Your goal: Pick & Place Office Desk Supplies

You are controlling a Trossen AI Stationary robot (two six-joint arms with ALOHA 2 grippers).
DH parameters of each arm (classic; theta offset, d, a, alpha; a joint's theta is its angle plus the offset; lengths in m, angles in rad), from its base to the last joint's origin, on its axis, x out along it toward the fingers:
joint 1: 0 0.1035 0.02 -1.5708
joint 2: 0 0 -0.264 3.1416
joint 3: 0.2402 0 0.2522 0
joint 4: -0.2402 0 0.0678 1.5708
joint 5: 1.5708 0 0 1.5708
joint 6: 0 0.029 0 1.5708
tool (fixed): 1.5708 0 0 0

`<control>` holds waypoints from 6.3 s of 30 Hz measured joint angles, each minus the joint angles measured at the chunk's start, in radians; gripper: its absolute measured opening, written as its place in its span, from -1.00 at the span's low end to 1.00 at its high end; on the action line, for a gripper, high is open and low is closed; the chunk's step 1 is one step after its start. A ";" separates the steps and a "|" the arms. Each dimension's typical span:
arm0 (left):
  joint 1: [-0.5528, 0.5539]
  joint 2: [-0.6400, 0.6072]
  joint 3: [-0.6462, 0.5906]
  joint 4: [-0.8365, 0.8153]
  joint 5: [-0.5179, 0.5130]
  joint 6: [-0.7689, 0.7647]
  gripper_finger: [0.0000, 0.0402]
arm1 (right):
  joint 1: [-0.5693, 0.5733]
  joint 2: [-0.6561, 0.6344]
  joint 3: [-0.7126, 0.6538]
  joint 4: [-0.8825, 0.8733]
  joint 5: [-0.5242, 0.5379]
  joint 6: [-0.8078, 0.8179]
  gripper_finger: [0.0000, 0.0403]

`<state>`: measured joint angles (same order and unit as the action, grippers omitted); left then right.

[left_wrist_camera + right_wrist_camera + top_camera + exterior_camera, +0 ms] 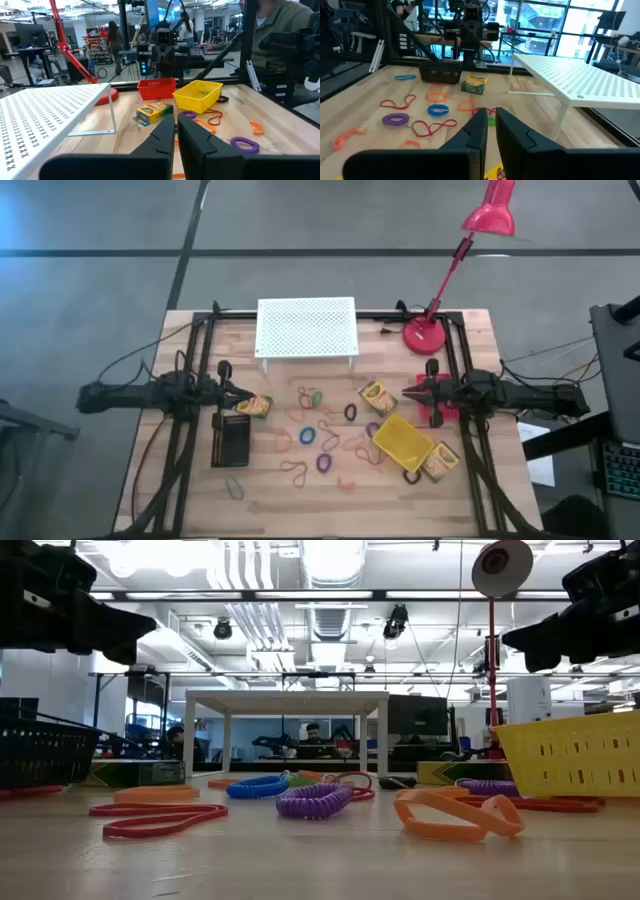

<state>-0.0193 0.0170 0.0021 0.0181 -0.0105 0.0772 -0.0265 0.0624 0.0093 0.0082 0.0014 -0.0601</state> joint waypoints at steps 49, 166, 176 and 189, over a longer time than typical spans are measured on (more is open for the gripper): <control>0.000 0.000 0.000 0.000 0.000 0.000 -0.87 | 0.000 0.000 0.000 0.000 0.000 0.000 -0.83; -0.706 1.788 1.139 -1.200 0.018 -0.971 -0.47 | 0.002 0.175 0.000 0.210 0.182 0.296 -0.83; -0.662 1.781 1.267 -1.323 0.116 -0.827 -0.95 | 0.002 0.178 0.000 0.211 0.182 0.315 -0.83; -0.276 1.779 1.798 -1.561 -0.073 -0.362 -0.96 | 0.002 0.178 0.000 0.212 0.184 0.315 -0.83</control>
<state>-0.2958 1.7958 1.7996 -1.5427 -0.0834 -0.2845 -0.0242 0.2405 0.0095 0.2199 0.1858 0.2550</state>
